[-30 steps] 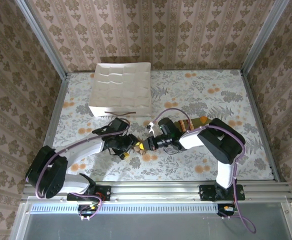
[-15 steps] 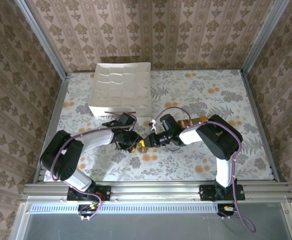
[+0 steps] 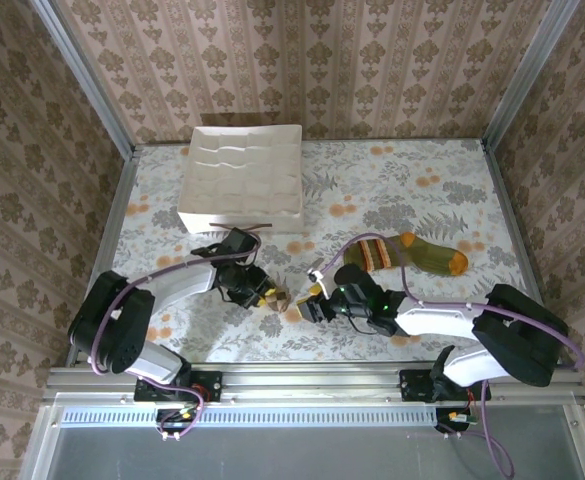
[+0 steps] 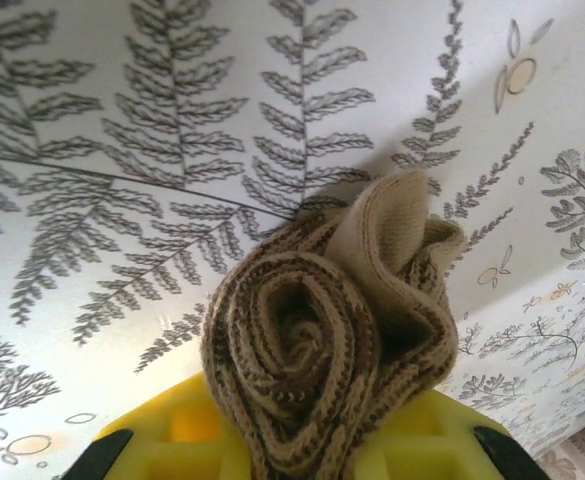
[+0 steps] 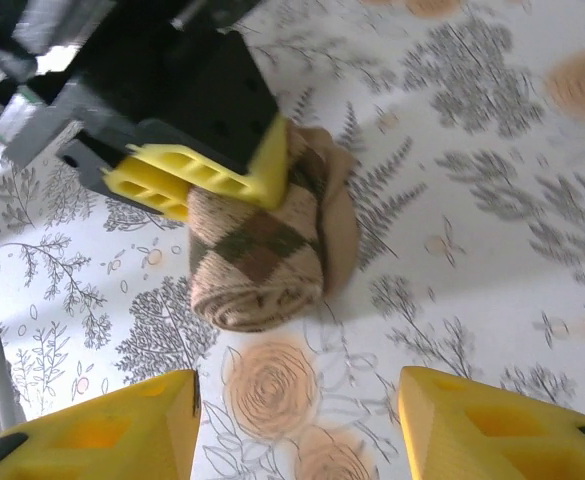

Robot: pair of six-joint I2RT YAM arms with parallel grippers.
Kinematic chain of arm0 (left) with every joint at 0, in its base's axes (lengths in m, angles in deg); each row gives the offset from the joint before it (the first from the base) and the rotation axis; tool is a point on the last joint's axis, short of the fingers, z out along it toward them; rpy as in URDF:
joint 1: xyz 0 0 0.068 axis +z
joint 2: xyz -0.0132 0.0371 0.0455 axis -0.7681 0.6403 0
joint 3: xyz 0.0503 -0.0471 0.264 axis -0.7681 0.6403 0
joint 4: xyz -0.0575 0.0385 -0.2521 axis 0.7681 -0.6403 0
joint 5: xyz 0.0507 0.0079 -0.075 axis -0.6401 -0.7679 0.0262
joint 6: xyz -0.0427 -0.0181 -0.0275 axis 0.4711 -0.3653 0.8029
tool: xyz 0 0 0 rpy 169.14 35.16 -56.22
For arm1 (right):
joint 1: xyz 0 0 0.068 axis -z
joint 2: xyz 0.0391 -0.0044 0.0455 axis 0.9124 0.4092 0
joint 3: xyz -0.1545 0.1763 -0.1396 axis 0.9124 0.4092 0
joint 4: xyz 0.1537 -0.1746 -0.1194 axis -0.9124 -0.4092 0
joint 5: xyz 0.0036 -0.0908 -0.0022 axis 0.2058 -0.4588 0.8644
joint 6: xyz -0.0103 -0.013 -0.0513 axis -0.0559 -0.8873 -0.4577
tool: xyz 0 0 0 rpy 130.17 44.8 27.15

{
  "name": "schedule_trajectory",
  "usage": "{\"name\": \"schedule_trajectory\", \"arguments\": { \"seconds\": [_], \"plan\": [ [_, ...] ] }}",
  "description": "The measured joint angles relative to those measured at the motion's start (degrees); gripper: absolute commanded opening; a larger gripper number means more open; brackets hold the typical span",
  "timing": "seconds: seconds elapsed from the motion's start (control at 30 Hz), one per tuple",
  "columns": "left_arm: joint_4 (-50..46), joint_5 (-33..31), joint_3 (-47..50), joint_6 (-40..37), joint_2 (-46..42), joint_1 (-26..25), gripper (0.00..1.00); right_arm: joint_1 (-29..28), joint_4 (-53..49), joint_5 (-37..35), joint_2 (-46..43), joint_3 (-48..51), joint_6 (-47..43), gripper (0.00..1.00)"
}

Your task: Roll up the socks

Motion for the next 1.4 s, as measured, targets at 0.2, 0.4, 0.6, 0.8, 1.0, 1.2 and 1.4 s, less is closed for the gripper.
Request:
{"name": "schedule_trajectory", "arguments": {
  "seconds": [0.2, 0.4, 0.6, 0.8, 1.0, 1.2, 1.4],
  "plan": [
    [-3.41, 2.27, -2.89, -2.19, 2.95, 1.16, 0.1, -4.7, -1.29, -4.96, 6.8, -6.58, -6.32, 0.58],
    [-5.07, 3.8, -4.33, -3.56, 4.42, 2.21, 0.1, -7.93, -1.57, -6.23, 13.77, -13.42, -8.81, 0.59],
    [-5.73, 4.61, -4.81, -4.5, 4.94, 2.64, 0.13, -8.07, -4.68, -8.17, 19.8, -17.49, -8.79, 0.55],
    [-5.6, 4.26, -4.79, -4.94, 4.74, 2.64, 0.26, -7.3, -6.08, -9.14, 22.23, -20.0, -7.04, 0.36],
    [-4.79, 1.95, -3.34, -5.22, 2.64, 3.15, 0.46, -6.78, -7.96, -7.98, 23.61, -22.58, -4.76, 0.14],
    [-4.11, 0.92, -1.07, -3.87, -1.31, 4.44, 0.66, -5.53, -7.5, -5.88, 24.22, -23.15, -2.14, 0.0],
    [-1.07, 0.9, 1.18, -2.45, -6.19, 6.47, 0.76, -2.54, -7.1, -1.18, 24.24, -22.97, 1.2, 0.0]
  ]
}}
